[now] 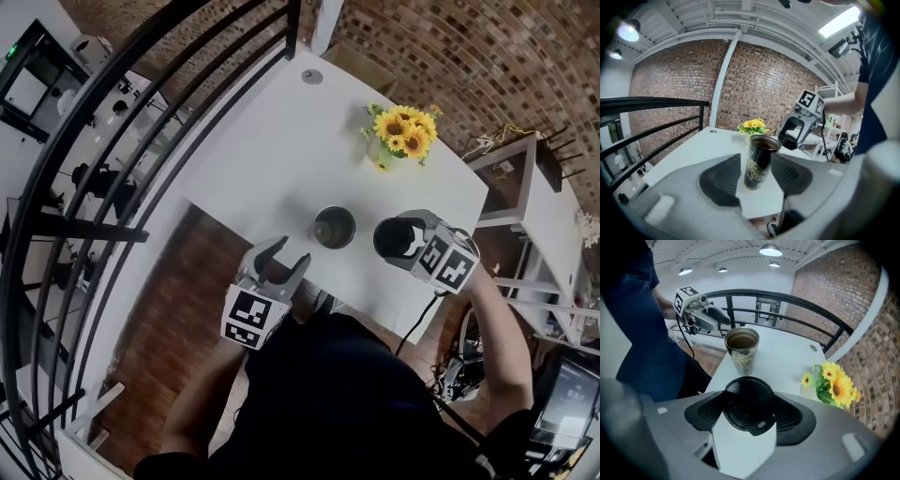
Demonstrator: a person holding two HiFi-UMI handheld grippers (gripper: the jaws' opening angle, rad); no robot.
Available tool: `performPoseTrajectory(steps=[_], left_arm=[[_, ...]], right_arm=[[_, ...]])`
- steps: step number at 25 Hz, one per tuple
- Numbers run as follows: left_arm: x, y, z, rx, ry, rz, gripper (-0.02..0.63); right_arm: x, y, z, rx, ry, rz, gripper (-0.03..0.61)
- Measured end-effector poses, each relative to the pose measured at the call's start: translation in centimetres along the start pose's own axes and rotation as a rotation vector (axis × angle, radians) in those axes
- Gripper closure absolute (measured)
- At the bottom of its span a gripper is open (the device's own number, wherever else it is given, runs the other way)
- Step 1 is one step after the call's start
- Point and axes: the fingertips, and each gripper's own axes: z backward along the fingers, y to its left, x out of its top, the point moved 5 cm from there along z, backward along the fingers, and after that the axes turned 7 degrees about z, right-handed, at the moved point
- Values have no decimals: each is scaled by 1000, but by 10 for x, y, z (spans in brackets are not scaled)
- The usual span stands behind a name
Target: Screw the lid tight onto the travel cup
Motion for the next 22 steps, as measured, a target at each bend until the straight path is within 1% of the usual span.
performPoseTrajectory(steps=[2,5,8,10,12,16,19,22], left_arm=[[2,0,-7,-26,0,3,408],[-1,0,-18,-47,3,-62,373],[-6,-6,-30,-82,25,-158,268],[-10,-8,-40,-101,41,-213,234],[-11,-7,-55,-117,56,-234,219],[-10,-4,-78,-158,81,-256,207],[-12,-8,-85,-212,123,-313,199],[-16,-9,-91,-265,161,-358,190]], right_arm=[[25,-3,18,12,-15,54,241],[57,-7,37,21,-24,150,241],[87,-9,45,37,-31,230,241],[108,-12,43,48,-32,262,241],[123,-16,34,67,-33,290,241],[136,-21,15,115,-6,349,241],[137,-12,2,183,2,365,241],[140,-3,-6,238,26,441,241]])
